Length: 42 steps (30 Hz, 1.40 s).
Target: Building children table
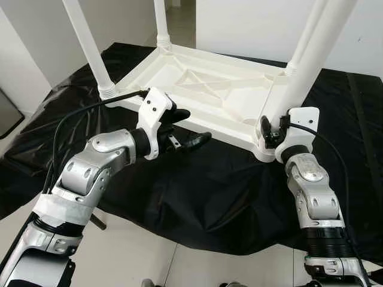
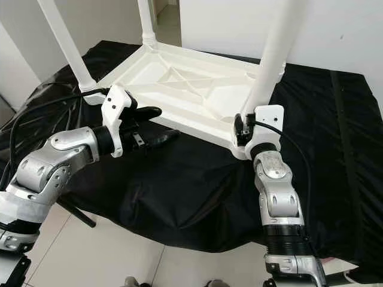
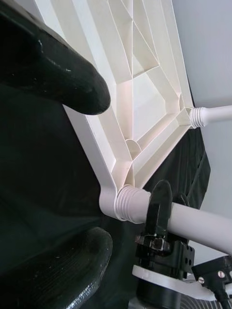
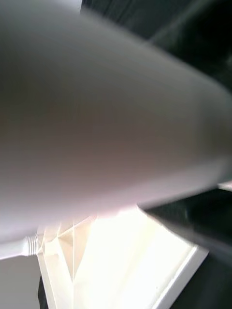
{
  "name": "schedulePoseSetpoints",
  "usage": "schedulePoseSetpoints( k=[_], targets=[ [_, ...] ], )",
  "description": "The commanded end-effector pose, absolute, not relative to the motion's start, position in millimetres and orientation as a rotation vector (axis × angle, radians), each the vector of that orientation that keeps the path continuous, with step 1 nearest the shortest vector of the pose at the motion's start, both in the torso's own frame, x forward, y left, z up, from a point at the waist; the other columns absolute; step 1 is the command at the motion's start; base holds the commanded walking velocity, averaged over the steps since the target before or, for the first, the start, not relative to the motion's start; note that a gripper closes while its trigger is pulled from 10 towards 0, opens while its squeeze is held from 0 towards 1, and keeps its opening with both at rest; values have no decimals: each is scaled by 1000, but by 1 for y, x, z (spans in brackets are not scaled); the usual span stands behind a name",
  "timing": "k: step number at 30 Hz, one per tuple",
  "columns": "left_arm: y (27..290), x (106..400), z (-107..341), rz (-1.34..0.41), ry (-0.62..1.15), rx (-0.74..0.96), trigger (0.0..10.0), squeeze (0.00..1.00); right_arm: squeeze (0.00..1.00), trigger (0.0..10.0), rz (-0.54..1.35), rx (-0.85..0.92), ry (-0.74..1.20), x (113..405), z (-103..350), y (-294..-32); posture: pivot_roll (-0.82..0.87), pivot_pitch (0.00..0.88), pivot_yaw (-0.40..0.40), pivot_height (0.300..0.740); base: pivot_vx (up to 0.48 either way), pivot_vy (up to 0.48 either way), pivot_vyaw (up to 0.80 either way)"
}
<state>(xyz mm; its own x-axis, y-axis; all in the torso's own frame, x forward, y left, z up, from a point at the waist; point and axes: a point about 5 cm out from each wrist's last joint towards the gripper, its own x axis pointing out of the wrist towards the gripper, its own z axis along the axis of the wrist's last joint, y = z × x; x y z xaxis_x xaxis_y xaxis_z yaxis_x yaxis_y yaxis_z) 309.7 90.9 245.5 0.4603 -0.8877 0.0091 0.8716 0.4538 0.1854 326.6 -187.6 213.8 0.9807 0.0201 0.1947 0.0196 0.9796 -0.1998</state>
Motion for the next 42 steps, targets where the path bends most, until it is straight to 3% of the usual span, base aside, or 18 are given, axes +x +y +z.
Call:
schedulePoseSetpoints(
  k=[1,9,10,12,13,23,30,42],
  targets=[
    [93,309,245,-1113,-98,175,10000,0,0,0,28,-211,-185,327,210,-187,-115,124,88,740,0,0,0],
    [93,308,245,-1113,-96,175,10000,0,0,0,57,-212,-176,329,210,-187,-113,125,85,740,0,0,0],
    [93,308,245,-1114,-95,174,10000,0,0,1804,51,-184,-147,330,209,-189,-113,125,85,740,0,0,0],
    [93,308,245,-1114,-95,174,10000,0,0,1804,51,-184,-147,330,209,-189,-113,125,85,740,0,0,0],
    [93,308,245,-1114,-95,174,10000,0,0,10000,45,-168,-127,332,207,-190,-113,125,85,740,0,0,0],
    [93,308,245,-1120,-93,176,10000,0,0,10000,13,-99,108,339,183,-201,-114,118,85,740,0,0,0],
    [93,308,244,-1121,-92,178,10000,0,0,10000,-37,-79,138,339,180,-207,-114,118,85,740,0,0,0],
    [94,307,243,-1121,-90,176,10000,0,0,10000,-378,-97,91,322,165,-206,-114,117,84,740,0,0,0]
  ],
)
